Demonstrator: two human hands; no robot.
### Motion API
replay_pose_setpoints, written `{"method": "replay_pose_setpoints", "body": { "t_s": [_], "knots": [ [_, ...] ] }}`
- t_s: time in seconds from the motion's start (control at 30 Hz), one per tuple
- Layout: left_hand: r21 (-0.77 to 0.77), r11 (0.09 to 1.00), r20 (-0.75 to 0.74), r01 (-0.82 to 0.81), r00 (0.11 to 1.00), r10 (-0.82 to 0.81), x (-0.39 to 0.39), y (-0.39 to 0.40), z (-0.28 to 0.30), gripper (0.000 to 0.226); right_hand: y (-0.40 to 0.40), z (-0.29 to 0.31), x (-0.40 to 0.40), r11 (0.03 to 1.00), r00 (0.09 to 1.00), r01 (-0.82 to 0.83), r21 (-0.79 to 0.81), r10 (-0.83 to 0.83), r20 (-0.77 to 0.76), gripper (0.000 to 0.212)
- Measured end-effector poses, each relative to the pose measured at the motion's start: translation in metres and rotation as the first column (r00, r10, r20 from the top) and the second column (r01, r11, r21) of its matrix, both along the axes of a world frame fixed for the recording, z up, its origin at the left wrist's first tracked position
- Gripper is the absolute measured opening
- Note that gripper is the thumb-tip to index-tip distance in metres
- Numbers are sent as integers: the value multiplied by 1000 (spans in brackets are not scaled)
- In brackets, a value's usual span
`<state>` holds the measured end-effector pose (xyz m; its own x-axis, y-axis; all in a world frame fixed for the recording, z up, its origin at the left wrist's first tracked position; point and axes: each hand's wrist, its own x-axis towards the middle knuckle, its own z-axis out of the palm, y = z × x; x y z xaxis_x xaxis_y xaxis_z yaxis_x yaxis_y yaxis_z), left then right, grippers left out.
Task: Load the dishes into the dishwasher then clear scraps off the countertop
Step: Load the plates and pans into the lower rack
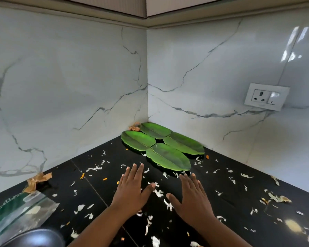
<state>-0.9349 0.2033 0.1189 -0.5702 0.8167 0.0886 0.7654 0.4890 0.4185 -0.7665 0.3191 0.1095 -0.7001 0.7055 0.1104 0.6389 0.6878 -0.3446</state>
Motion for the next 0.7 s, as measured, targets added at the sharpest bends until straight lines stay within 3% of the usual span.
{"method": "replay_pose_setpoints", "body": {
  "t_s": [0.2,0.33,0.4,0.47,0.53,0.57,0.63,0.7],
  "knots": [
    [36,997,127,-73,990,68,-82,48,-8,80,27,0,-34,987,990,118,-110,-126,-68,71],
    [72,959,438,-274,873,216,-123,78,-17,67,39,-7,-57,868,889,237,-435,-375,-263,37],
    [69,906,646,-417,711,278,-140,95,-21,58,51,-8,-73,666,773,272,-695,-581,-254,22],
    [45,858,811,-511,521,268,-154,110,-22,47,66,-13,-91,311,585,206,-928,-799,-138,22],
    [21,780,923,-626,313,226,-169,130,-26,31,79,-15,-103,37,431,33,-999,-902,-19,22],
    [-3,736,954,-677,219,205,-174,137,-25,21,83,-16,-107,-31,377,-38,-999,-926,14,23],
    [-41,705,966,-708,151,208,-181,152,-24,18,93,-17,-112,-117,314,-148,-982,-947,66,27],
    [-60,688,978,-723,95,185,-188,170,-26,22,104,-20,-118,-176,307,-226,-958,-946,101,33]
  ]
}}
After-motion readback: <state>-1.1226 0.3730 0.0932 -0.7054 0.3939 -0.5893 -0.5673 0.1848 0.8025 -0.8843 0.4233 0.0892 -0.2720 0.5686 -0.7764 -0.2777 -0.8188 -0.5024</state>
